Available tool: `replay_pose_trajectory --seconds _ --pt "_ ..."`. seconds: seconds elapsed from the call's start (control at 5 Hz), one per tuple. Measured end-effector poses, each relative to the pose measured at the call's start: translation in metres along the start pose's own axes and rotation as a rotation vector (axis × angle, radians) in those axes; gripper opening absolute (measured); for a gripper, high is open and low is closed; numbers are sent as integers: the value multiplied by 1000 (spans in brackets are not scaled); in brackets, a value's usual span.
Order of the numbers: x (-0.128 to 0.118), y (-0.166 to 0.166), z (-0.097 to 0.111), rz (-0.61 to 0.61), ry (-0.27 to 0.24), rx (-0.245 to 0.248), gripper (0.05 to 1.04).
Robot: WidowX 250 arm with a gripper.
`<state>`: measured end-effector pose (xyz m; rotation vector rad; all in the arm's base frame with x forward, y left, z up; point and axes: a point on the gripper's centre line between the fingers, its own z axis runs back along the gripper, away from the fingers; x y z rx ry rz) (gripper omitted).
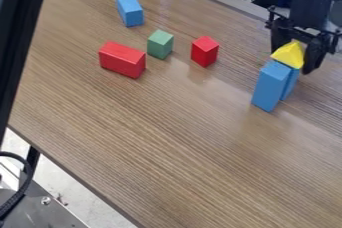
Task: Put the yellow triangle in the blue block
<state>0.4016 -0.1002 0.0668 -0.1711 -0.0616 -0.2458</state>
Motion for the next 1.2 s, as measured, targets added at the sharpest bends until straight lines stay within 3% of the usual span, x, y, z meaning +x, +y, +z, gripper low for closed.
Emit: replay_pose_trajectory --seconds 0.2,0.4,0.8,1.0,1.2 --pt "-4 3 -1 10 -16 -8 802" --pt "-4 4 -1 23 -18 -9 989" --pt "-6 2 2 27 -16 -18 993" --pt "0 -7 47 45 -124 -53 993" --pt "-6 3 80 128 -155 -58 993"
